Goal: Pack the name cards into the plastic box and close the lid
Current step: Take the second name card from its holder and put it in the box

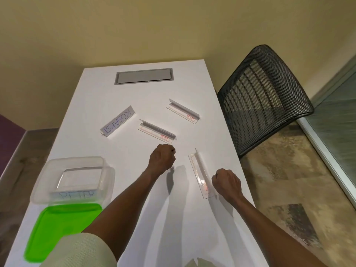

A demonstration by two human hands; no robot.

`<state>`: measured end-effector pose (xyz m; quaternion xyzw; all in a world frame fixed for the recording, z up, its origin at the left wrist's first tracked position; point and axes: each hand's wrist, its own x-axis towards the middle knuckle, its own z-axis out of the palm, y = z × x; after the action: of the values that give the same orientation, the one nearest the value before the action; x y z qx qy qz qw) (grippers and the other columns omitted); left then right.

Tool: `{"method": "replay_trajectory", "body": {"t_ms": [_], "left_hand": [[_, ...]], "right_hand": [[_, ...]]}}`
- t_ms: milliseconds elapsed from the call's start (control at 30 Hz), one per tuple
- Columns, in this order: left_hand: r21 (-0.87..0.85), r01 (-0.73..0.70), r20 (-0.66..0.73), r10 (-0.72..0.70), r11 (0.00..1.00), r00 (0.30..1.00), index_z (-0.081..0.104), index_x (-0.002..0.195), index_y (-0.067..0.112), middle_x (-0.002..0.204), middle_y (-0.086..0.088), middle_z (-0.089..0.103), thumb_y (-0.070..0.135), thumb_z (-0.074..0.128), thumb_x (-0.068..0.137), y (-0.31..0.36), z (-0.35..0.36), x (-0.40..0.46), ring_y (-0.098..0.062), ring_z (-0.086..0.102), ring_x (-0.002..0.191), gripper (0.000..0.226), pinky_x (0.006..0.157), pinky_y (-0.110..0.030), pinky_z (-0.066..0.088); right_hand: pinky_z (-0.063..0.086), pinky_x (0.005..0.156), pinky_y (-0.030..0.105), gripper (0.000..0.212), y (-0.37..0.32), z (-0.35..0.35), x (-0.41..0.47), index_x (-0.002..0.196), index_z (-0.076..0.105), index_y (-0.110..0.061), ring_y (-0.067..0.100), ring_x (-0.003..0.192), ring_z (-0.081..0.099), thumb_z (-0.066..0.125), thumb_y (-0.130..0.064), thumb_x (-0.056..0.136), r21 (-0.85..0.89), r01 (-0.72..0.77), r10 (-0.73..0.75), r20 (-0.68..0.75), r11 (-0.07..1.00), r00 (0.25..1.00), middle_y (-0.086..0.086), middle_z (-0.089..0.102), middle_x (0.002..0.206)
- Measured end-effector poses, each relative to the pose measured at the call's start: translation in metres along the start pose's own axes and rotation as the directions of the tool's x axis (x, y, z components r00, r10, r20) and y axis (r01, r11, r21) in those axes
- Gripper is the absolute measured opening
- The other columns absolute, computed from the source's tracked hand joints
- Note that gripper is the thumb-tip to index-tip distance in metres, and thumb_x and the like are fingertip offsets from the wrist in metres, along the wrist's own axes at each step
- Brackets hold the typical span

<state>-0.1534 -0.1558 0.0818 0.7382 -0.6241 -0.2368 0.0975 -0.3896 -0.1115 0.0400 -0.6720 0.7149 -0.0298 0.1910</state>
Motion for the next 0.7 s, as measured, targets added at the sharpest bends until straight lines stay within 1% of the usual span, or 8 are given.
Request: {"method": "replay_trajectory", "body": {"t_ms": [100,267,333,400,467,533,633,700], "left_hand": [[-0.027,-0.030,-0.006,0.030,0.999,1.000,0.028,0.057,0.012,0.054,-0.001,0.035,0.001,0.039,0.074,0.011,0.013,0.011,-0.027,0.032,0.063,0.024,0.048,-0.027,0.023],[-0.075,-0.070,0.039,0.073,0.995,0.997,0.044,0.064,0.009,0.067,-0.018,0.052,-0.003,0.040,0.082,0.028,0.032,0.033,-0.034,0.043,0.068,0.022,0.058,-0.033,0.031],[-0.118,-0.058,0.040,0.064,0.991,0.997,0.061,0.085,0.001,0.085,-0.023,0.063,0.001,0.039,0.088,0.034,0.041,0.041,-0.040,0.054,0.083,0.022,0.067,-0.038,0.043],[-0.130,-0.057,0.057,0.065,0.990,0.996,0.059,0.116,0.000,0.114,-0.023,0.065,0.007,0.040,0.094,0.040,0.049,0.047,-0.039,0.057,0.108,0.030,0.086,-0.042,0.048],[-0.145,-0.042,0.092,0.056,0.989,0.994,0.054,0.128,0.004,0.123,-0.021,0.062,0.010,0.040,0.097,0.044,0.057,0.053,-0.038,0.055,0.116,0.035,0.093,-0.043,0.048],[-0.174,-0.038,0.093,0.055,0.984,0.994,0.055,0.123,0.001,0.118,-0.021,0.063,0.012,0.040,0.097,0.047,0.064,0.057,-0.040,0.056,0.111,0.031,0.089,-0.043,0.048],[-0.211,-0.024,0.142,0.055,0.977,0.988,0.058,0.103,-0.004,0.104,-0.024,0.064,0.010,0.039,0.097,0.047,0.072,0.060,-0.041,0.059,0.098,0.024,0.079,-0.042,0.043],[-0.196,-0.008,0.163,0.041,0.981,0.986,0.059,0.111,0.002,0.111,-0.019,0.063,0.015,0.040,0.097,0.046,0.075,0.063,-0.038,0.059,0.105,0.026,0.082,-0.036,0.043]], "right_hand": [[0.016,0.043,0.021,0.041,0.011,0.004,0.000,0.051,0.027,-0.019,0.006,0.044,0.030,0.051,-0.013,0.084,0.016,-0.092,0.092,0.039,0.996,0.995,-0.007,0.035,0.051],[0.029,0.047,0.020,0.022,0.029,0.017,0.005,0.060,0.043,-0.014,0.017,0.055,0.050,0.053,-0.019,0.079,0.126,-0.296,0.268,0.197,0.947,0.943,-0.001,0.051,0.061],[0.040,0.051,0.022,0.017,0.033,0.020,0.007,0.068,0.055,-0.009,0.022,0.058,0.060,0.051,-0.021,0.078,0.174,-0.369,0.308,0.297,0.913,0.904,0.004,0.064,0.064],[0.043,0.047,0.019,0.018,0.035,0.022,0.010,0.070,0.058,-0.006,0.017,0.044,0.061,0.050,-0.020,0.077,0.232,-0.434,0.327,0.386,0.871,0.863,0.007,0.070,0.057],[0.038,0.041,0.017,0.016,0.034,0.023,0.014,0.065,0.055,-0.004,0.015,0.030,0.053,0.049,-0.016,0.074,0.286,-0.508,0.342,0.471,0.813,0.813,0.009,0.068,0.051],[0.035,0.039,0.016,0.014,0.033,0.021,0.018,0.064,0.053,-0.003,0.018,0.028,0.049,0.049,-0.013,0.073,0.319,-0.579,0.358,0.540,0.751,0.762,0.013,0.066,0.049],[0.040,0.040,0.019,0.014,0.030,0.021,0.024,0.075,0.054,0.003,0.022,0.034,0.054,0.052,-0.010,0.080,0.358,-0.663,0.355,0.629,0.658,0.692,0.023,0.071,0.062],[0.041,0.040,0.020,0.012,0.028,0.020,0.027,0.077,0.053,0.002,0.022,0.034,0.054,0.053,-0.009,0.083,0.368,-0.684,0.338,0.663,0.630,0.668,0.024,0.071,0.067]]}}
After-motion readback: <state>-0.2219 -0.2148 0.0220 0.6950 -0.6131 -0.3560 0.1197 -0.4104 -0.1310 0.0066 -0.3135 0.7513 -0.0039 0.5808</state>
